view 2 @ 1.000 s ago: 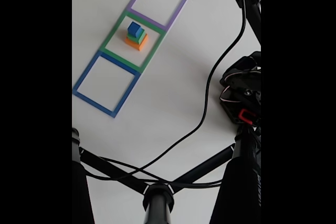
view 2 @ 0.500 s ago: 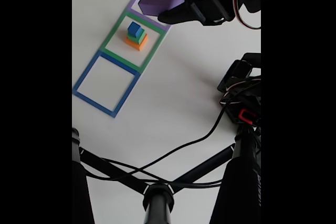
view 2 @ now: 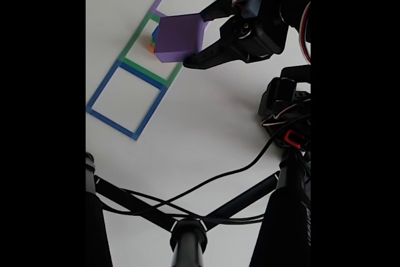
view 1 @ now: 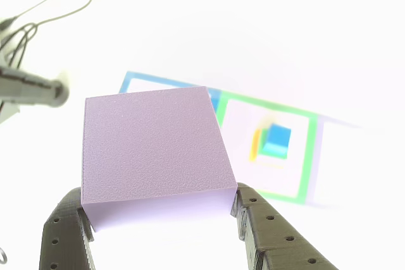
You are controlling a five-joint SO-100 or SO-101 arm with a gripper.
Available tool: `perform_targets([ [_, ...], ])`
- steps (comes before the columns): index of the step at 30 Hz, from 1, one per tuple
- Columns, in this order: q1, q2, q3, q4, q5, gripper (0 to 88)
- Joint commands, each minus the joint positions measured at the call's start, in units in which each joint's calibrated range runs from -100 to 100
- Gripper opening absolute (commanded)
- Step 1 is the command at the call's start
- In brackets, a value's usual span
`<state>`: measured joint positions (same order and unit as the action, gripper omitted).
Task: Tower of hanoi
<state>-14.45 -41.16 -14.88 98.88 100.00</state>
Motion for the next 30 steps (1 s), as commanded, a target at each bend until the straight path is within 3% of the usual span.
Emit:
perform_targets([
  [1, -2.33, -3.62, 10.52, -7.62, 0.00, 15.1],
  [9, -2.62, -10.40, 50.70, -40.41, 0.00, 16.0],
  [17, -3.19, -4.83, 79.61, -78.31, 0.00, 15.5],
  [23, -3.77, 7.85, 88.79, -102.68, 0.00, 15.4],
  [30, -5.30, 23.68, 89.88, -121.63, 0.00, 15.3],
])
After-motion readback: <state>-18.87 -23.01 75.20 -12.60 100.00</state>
